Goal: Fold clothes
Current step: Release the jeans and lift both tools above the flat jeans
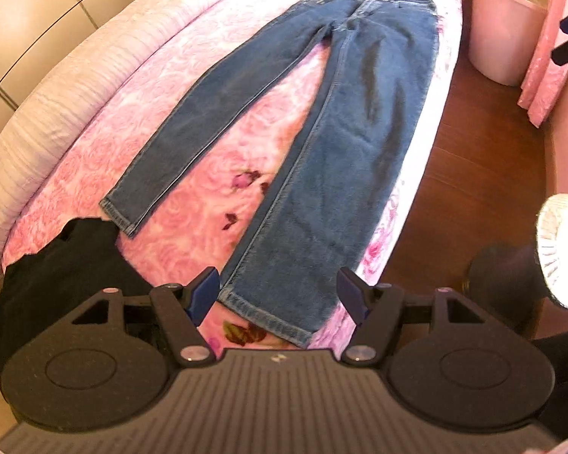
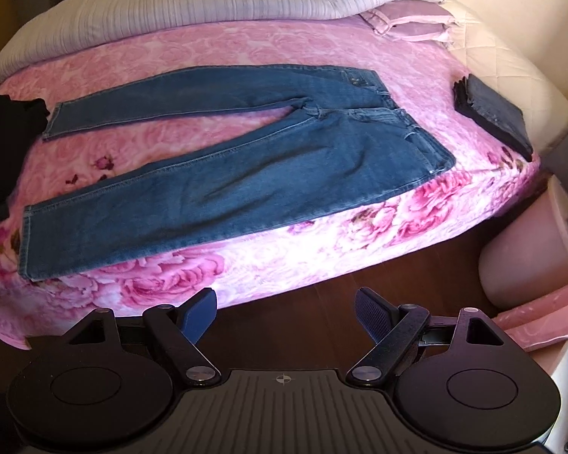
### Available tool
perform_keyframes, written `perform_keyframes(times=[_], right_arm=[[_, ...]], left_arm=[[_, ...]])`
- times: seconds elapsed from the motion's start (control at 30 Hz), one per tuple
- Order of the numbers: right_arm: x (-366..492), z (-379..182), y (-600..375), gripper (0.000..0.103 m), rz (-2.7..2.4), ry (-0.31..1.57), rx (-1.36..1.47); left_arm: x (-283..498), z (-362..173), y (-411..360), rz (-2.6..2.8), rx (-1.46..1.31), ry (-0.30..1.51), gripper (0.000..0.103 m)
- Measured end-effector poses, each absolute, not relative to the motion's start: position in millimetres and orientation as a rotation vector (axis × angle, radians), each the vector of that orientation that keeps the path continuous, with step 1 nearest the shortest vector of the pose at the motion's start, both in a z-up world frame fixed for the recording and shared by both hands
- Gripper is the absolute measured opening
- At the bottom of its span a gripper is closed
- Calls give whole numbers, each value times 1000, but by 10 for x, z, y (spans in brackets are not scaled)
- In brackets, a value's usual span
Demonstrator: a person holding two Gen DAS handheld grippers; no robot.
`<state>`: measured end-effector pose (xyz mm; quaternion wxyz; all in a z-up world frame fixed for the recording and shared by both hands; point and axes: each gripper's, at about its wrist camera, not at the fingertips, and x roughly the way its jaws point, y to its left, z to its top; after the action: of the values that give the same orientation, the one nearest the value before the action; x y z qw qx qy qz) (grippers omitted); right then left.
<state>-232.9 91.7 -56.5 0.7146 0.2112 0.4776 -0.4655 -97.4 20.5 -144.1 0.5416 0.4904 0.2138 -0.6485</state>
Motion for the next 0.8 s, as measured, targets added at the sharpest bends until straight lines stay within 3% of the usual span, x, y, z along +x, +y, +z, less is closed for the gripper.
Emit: perform_keyframes(times=[0.8], right_arm=[[-2580, -651, 951, 83, -1011, 1046, 441]], left_arm=[[-1416, -1492, 290, -1531, 1228, 439, 66]])
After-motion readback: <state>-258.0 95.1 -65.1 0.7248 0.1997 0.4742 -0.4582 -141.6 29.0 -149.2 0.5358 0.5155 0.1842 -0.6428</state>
